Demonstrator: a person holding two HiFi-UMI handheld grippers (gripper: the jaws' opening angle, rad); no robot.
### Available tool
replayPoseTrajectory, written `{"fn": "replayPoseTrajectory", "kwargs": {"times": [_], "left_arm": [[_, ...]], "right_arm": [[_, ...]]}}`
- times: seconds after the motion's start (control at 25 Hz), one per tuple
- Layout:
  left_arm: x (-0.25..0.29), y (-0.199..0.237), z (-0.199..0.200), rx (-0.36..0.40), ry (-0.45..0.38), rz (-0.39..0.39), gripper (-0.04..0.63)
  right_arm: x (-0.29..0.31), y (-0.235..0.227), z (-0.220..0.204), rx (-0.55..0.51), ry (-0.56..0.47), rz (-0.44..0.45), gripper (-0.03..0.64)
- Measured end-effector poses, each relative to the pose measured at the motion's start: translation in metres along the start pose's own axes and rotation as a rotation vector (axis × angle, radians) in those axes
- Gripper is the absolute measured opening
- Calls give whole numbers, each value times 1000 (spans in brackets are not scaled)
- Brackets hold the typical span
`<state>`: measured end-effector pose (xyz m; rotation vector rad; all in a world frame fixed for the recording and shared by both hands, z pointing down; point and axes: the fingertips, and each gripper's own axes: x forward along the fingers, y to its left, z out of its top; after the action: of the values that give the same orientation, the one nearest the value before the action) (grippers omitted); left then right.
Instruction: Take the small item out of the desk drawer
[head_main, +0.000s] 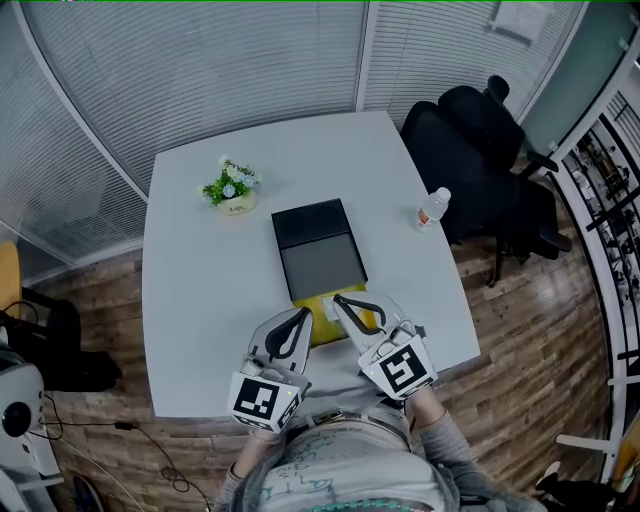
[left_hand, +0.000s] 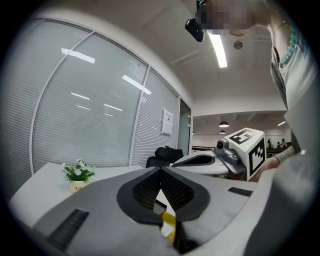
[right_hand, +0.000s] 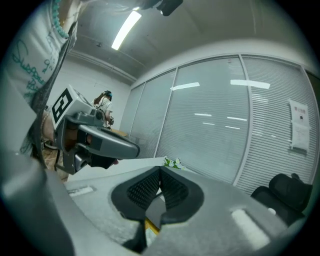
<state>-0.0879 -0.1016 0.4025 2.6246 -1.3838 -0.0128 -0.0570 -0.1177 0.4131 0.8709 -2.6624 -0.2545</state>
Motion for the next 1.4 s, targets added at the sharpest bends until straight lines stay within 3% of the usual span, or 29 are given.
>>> {"fn": "replayPoseTrajectory", "kwargs": {"times": [0.12, 0.68, 1.12, 1.4], "left_arm": [[-2, 2, -2, -1, 5, 1, -3], [-5, 9, -11, -23, 25, -3, -3], [-9, 14, -20, -55, 47, -1, -2], [-7, 21, -23, -72, 53, 7, -3]], "right_arm": [[5, 2, -14, -63, 52, 15, 0], [27, 10, -101, -176, 269, 156, 1], [43, 21, -176, -99, 462, 251, 2], [60, 24, -211, -112, 594, 338, 2]]}}
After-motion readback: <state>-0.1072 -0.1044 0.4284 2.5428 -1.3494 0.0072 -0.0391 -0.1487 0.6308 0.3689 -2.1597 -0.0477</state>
